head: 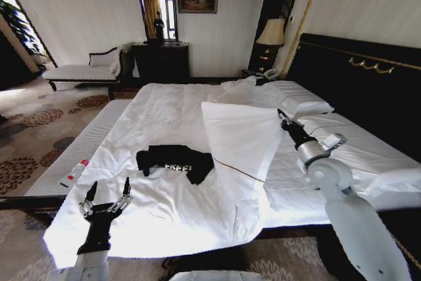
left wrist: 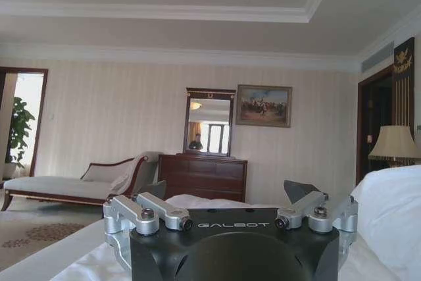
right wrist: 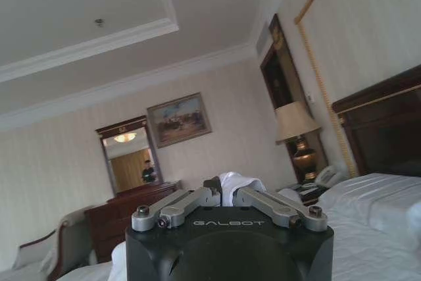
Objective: Fold the clothes on the bed.
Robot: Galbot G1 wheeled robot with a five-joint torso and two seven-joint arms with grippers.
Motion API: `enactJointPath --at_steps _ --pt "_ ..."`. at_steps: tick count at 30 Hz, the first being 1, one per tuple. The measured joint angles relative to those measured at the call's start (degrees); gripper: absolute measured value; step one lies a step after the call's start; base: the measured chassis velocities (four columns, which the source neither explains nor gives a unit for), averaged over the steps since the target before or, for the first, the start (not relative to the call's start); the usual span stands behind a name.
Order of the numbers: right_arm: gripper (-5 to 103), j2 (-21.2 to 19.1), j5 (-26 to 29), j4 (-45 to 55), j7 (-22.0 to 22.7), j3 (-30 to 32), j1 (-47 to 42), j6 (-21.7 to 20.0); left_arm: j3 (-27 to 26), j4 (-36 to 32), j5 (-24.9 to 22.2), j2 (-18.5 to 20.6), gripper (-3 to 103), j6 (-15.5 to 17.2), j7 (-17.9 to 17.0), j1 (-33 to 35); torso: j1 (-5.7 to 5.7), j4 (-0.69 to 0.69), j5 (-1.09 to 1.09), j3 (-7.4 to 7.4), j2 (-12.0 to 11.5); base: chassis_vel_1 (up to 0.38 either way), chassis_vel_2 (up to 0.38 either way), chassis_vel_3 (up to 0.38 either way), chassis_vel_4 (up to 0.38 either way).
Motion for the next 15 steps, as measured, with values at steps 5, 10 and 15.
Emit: enactJointPath --at_steps 5,10,15 --pt "0 1.2 0.6 1.6 1.6 12.0 -9.3 0.8 0.0 0.0 -0.5 0.6 100 0.1 0.0 -0.3 0.00 -0.01 0.01 0.00 0.0 0.000 0.000 0.000 0.000" --pt "0 2.1 -1.6 0.2 4.0 23.0 -14.3 2.1 0.6 0.7 -0.7 0.9 100 0.1 0.0 -1.1 0.00 0.00 0.01 0.01 0.0 0.000 0.000 0.000 0.000" --pt "0 3.1 -5.0 -2.6 7.7 32.1 -16.6 2.5 0.7 1.1 -1.3 1.1 100 0.1 0.0 -1.5 0.00 0.04 0.00 0.01 0.0 0.000 0.000 0.000 0.000"
